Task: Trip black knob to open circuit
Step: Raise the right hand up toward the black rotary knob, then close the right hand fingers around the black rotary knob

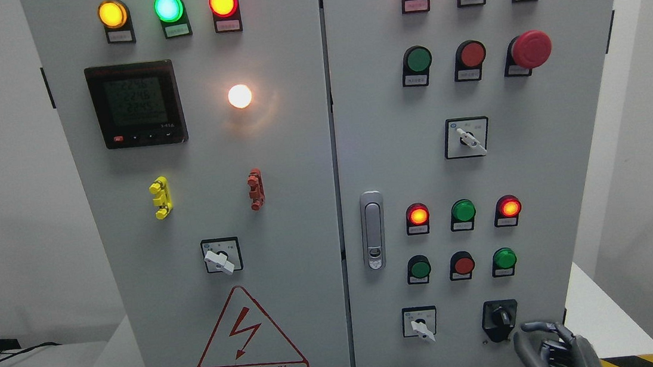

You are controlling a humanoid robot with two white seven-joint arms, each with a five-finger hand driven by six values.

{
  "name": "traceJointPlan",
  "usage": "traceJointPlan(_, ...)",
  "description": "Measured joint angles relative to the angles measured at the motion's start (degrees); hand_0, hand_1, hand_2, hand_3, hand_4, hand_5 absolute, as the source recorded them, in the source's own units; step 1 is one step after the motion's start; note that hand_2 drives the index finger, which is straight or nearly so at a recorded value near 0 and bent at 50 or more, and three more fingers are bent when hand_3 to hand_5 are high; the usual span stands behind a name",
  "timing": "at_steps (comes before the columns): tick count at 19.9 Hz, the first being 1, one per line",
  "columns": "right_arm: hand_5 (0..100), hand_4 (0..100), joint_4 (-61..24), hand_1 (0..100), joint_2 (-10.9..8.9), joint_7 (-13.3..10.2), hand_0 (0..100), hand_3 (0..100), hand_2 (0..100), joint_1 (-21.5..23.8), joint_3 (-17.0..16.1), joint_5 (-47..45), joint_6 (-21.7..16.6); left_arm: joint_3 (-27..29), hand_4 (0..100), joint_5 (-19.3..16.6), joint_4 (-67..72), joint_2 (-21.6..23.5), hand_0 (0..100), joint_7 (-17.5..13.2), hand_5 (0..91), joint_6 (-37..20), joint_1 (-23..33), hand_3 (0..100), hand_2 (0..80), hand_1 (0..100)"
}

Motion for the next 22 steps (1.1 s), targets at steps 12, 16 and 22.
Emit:
traceJointPlan(12,93,100,0.81,66,0.01,-0.44,42,100,42,-0.67,0.69,0.17,-0.15,0.00,0,0.00,0.00,0.00,12,0.00,0.0,0.00,0.00,0,0.0,39)
traceJointPlan(16,93,100,0.72,67,0.01,-0.51,42,100,42,-0.66,0.86,0.19,-0.16,0.00,0,0.00,0.00,0.00,12,0.00,0.0,0.00,0.00,0,0.0,39)
traceJointPlan(22,93,100,0.29,67,0.01,-0.51,43,100,42,-0.26,1.00,0.20,-0.26,0.00,0,0.00,0.00,0.00,12,0.00,0.0,0.00,0.00,0,0.0,39)
